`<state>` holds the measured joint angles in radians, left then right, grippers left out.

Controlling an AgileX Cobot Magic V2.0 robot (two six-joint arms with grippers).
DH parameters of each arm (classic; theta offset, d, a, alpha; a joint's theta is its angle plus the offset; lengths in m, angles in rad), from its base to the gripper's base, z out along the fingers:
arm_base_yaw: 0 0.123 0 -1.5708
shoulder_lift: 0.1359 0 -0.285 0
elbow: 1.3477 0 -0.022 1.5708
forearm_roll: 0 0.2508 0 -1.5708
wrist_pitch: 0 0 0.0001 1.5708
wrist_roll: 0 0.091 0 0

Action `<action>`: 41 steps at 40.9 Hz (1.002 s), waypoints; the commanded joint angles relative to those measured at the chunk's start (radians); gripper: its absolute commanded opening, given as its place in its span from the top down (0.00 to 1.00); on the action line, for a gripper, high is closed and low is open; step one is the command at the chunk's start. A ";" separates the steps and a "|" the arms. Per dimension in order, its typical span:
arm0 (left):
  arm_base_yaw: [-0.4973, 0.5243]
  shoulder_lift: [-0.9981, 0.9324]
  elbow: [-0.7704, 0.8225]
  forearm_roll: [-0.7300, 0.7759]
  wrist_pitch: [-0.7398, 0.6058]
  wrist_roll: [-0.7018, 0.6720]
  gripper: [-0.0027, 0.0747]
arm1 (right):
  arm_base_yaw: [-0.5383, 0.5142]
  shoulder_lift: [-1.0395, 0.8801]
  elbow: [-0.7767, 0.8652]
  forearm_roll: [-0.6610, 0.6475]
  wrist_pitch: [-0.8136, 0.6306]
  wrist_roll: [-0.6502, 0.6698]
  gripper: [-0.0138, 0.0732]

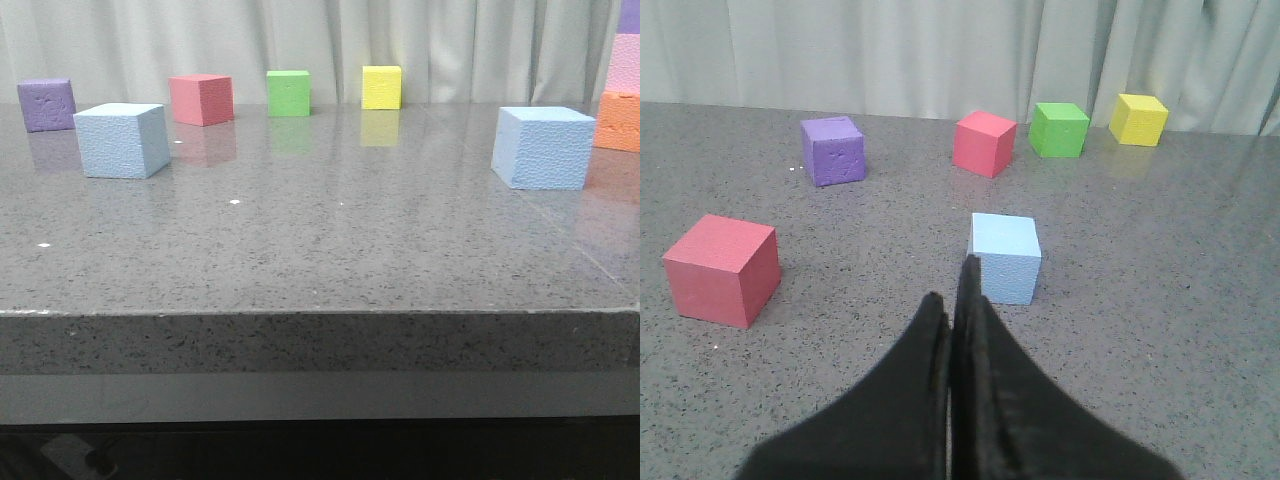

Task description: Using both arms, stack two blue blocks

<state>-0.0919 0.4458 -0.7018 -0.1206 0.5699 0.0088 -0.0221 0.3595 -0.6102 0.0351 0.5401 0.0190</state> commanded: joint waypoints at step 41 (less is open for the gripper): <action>-0.008 0.015 -0.028 0.043 -0.071 -0.009 0.33 | -0.005 0.021 -0.033 0.058 -0.077 -0.011 0.36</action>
<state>-0.0919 0.4458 -0.7018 -0.0744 0.5735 0.0088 -0.0221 0.3595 -0.6102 0.0620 0.5401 0.0175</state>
